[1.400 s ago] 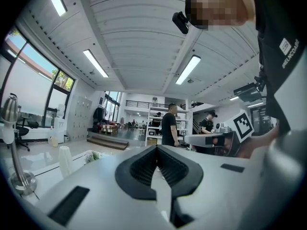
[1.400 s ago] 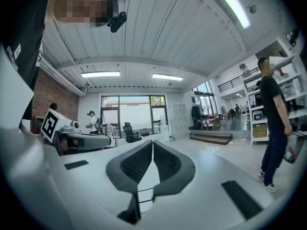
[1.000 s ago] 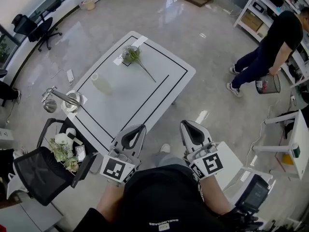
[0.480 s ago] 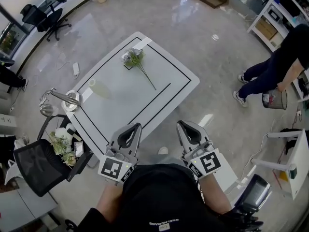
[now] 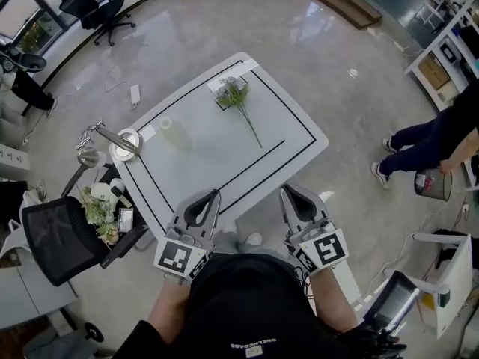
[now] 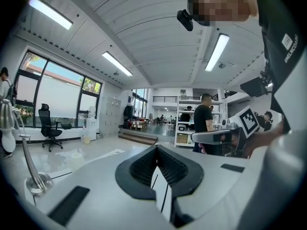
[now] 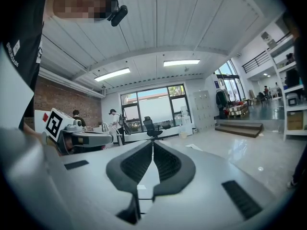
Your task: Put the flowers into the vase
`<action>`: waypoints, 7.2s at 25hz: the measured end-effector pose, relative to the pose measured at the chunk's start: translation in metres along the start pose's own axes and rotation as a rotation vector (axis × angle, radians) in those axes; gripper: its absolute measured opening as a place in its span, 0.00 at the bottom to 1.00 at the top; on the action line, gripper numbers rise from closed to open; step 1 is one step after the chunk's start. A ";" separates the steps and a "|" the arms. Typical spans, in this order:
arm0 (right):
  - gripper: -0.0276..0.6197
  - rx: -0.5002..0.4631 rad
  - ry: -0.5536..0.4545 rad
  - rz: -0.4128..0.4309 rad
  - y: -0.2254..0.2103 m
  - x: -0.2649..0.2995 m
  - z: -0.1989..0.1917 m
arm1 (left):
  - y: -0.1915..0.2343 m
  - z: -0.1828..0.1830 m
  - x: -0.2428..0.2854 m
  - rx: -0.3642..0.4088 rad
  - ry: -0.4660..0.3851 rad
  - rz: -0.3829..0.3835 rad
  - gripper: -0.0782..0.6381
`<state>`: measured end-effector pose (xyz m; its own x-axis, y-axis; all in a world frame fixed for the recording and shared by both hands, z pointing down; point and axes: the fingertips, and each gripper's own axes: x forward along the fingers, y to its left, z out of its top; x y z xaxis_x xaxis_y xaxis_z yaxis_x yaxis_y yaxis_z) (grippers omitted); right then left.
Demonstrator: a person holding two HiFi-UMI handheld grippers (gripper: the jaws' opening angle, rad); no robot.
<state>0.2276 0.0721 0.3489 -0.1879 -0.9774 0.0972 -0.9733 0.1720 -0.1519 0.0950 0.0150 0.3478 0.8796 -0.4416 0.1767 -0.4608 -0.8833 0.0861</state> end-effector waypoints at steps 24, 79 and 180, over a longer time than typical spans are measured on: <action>0.07 -0.026 0.215 0.015 -0.041 0.158 -0.032 | 0.163 -0.017 0.002 -0.077 -0.031 0.312 0.19; 0.13 -0.106 0.847 -0.047 -0.172 0.332 -0.271 | 0.290 -0.135 0.097 -0.064 0.194 0.374 0.55; 0.08 -0.204 0.123 0.712 0.134 0.343 -0.076 | 0.272 -0.143 0.090 -0.038 0.212 0.339 0.55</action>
<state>0.0231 -0.2308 0.4364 -0.7830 -0.6025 0.1548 -0.6138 0.7887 -0.0350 0.0322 -0.2425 0.5277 0.6351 -0.6610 0.3996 -0.7282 -0.6850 0.0241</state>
